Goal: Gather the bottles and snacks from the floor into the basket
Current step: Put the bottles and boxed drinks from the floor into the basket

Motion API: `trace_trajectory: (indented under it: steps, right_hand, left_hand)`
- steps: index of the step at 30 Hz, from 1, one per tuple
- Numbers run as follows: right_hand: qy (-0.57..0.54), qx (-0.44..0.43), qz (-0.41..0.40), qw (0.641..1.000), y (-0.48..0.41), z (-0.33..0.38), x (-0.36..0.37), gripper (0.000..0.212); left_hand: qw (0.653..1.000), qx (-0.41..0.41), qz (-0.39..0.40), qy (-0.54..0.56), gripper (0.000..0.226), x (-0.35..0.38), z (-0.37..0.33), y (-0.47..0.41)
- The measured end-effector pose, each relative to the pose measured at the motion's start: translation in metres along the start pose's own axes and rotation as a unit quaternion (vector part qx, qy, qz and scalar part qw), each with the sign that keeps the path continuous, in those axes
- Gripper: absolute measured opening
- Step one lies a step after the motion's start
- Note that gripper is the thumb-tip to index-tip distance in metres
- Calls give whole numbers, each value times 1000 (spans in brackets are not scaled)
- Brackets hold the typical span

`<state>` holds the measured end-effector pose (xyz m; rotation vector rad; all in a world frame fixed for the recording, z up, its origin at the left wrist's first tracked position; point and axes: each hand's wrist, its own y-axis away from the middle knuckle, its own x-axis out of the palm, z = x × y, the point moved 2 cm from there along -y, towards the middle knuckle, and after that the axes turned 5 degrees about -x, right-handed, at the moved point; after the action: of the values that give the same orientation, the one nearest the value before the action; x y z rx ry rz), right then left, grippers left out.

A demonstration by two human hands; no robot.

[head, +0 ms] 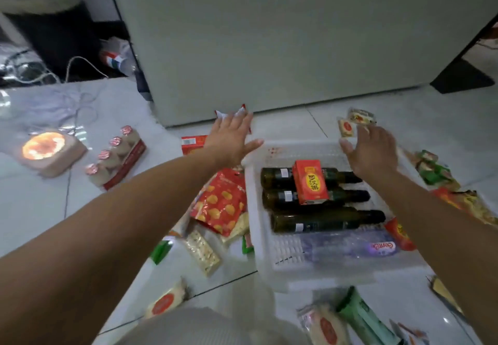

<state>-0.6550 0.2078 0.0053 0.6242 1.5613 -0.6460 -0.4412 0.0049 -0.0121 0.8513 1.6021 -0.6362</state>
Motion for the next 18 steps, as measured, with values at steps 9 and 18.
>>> trace_trajectory:
  steps: [9, 18]
  right_hand:
    - [-36, -311, 27, 949, -42, 226, 2, 66]
    - [-24, -405, 68, 911, -28, 334, 37, 65]
  left_hand:
    - [960, -278, -1, -40, 80, -8, 181, 110]
    - [932, -356, 38, -62, 91, 0, 253, 178]
